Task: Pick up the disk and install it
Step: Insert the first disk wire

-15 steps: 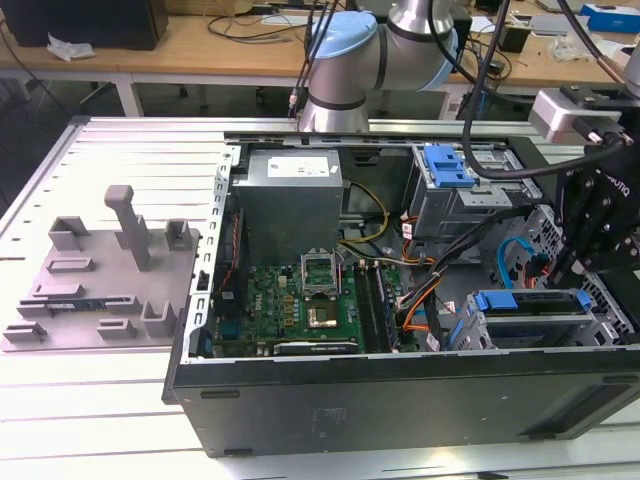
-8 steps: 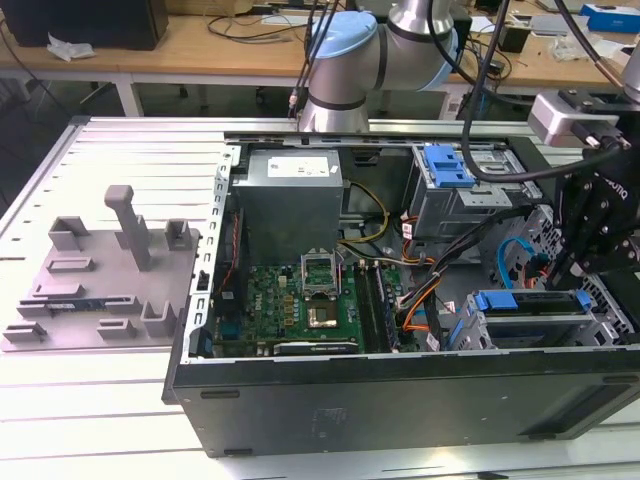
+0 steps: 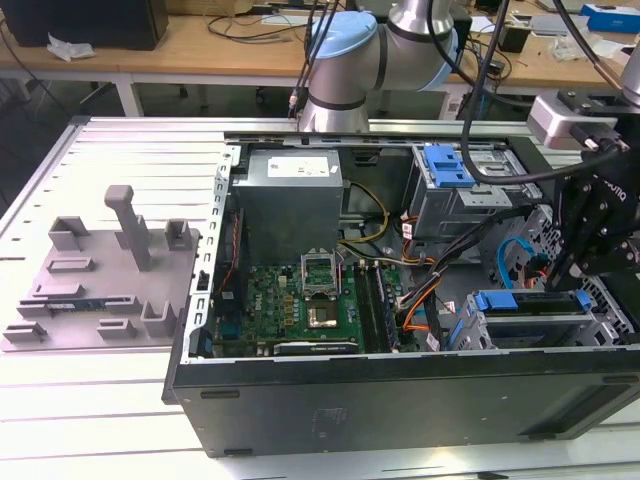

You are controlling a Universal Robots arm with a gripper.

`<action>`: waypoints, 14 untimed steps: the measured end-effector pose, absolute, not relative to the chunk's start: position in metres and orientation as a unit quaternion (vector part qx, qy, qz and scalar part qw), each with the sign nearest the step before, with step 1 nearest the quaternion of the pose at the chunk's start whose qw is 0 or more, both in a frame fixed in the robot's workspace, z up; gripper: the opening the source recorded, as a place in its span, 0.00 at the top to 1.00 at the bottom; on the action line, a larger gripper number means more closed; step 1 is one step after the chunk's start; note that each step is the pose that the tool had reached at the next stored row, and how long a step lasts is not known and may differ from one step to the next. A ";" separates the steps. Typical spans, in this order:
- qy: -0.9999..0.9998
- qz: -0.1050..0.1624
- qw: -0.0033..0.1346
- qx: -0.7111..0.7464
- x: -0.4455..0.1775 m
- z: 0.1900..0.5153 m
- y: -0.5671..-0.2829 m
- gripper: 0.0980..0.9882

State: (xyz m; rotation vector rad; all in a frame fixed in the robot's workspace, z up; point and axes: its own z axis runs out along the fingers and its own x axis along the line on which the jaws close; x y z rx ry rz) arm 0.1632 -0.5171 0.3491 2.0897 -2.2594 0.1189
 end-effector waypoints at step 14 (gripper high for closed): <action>-0.733 0.039 0.031 0.678 0.163 0.345 -0.518 0.92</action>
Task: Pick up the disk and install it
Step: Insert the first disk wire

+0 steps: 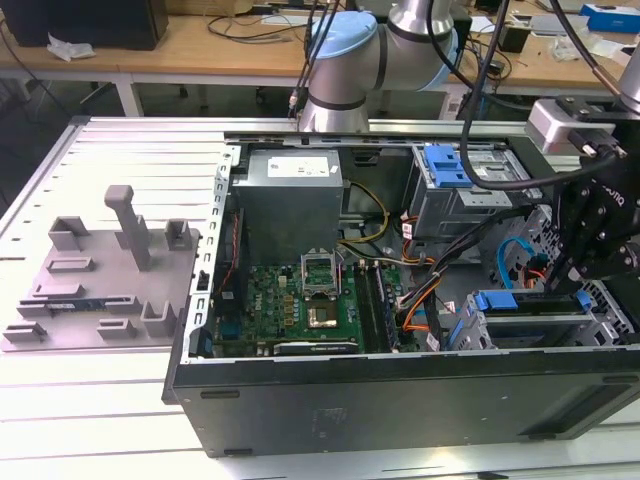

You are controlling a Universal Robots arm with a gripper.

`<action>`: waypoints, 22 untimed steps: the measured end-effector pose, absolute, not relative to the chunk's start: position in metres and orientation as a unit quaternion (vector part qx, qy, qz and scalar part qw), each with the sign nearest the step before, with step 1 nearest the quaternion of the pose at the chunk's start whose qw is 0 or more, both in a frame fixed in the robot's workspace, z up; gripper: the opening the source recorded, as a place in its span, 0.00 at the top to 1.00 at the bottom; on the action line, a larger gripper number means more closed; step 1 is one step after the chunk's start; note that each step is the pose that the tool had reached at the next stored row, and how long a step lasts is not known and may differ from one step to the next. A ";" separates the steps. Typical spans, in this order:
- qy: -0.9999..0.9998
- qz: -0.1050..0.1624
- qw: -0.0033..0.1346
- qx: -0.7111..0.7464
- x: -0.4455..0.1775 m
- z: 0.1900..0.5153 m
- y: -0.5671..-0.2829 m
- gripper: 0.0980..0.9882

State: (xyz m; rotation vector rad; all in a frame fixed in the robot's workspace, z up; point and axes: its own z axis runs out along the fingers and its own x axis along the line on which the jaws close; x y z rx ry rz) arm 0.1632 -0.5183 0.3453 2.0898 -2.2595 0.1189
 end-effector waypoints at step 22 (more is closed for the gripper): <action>-0.733 0.039 0.031 0.678 0.163 0.336 -0.519 0.92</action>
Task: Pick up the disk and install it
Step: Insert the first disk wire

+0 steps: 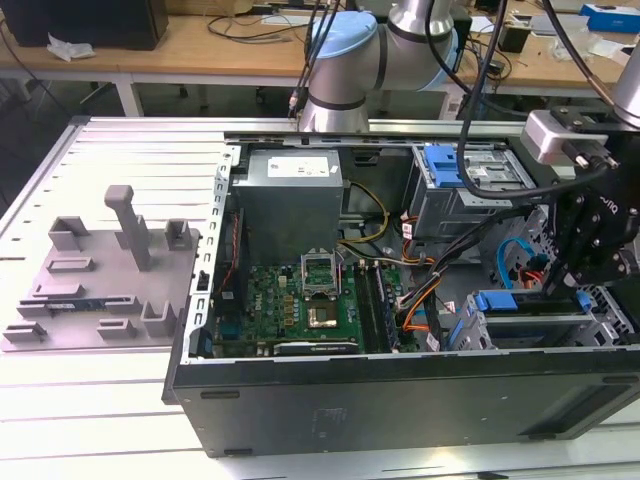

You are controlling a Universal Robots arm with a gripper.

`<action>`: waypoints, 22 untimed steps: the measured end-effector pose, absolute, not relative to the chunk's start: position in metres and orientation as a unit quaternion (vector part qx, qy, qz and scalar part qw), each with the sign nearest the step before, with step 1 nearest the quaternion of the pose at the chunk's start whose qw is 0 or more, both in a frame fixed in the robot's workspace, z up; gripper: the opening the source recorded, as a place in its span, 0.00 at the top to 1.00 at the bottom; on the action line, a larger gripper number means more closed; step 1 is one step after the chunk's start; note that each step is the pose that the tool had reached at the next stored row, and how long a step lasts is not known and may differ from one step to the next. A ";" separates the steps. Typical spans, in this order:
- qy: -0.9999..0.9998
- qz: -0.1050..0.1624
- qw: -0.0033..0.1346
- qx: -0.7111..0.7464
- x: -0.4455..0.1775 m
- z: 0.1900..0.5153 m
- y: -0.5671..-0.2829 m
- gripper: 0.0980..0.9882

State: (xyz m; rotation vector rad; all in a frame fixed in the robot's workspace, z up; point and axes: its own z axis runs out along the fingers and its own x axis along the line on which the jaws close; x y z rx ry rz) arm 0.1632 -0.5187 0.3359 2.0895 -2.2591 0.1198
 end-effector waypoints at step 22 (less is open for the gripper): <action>-0.733 0.042 0.035 0.678 0.163 0.398 -0.517 0.84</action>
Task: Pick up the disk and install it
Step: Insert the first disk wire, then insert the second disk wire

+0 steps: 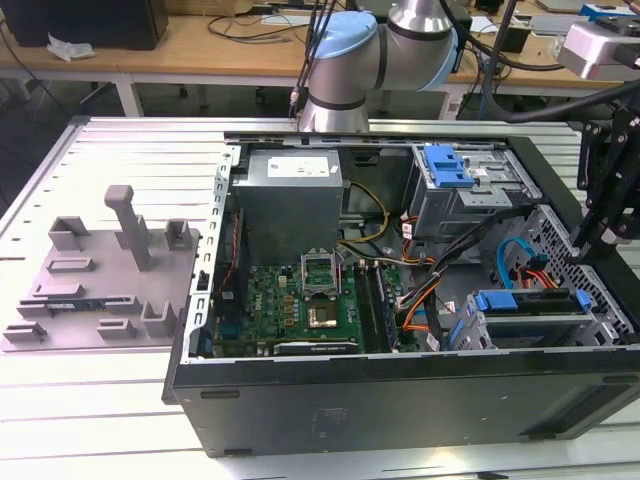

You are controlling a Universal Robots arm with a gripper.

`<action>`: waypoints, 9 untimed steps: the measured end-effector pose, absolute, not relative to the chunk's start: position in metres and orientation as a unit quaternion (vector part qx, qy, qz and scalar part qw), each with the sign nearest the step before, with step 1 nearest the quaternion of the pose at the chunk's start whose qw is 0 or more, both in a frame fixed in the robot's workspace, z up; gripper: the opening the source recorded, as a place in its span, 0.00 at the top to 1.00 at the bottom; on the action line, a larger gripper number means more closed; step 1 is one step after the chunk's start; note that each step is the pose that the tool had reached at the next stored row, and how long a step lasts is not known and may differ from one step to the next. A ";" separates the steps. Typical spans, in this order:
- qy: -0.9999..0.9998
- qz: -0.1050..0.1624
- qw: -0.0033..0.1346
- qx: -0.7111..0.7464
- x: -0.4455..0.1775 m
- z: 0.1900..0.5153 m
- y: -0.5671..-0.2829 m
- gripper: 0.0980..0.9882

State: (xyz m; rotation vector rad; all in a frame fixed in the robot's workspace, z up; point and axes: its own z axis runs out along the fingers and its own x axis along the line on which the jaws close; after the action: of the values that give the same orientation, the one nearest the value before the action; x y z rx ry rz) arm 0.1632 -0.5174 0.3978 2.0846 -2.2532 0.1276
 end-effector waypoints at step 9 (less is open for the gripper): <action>-0.733 0.042 0.035 0.678 0.163 0.398 -0.517 0.84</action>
State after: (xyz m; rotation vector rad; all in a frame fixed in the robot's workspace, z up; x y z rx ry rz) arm 0.1632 -0.5174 0.3978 2.0852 -2.2527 0.1276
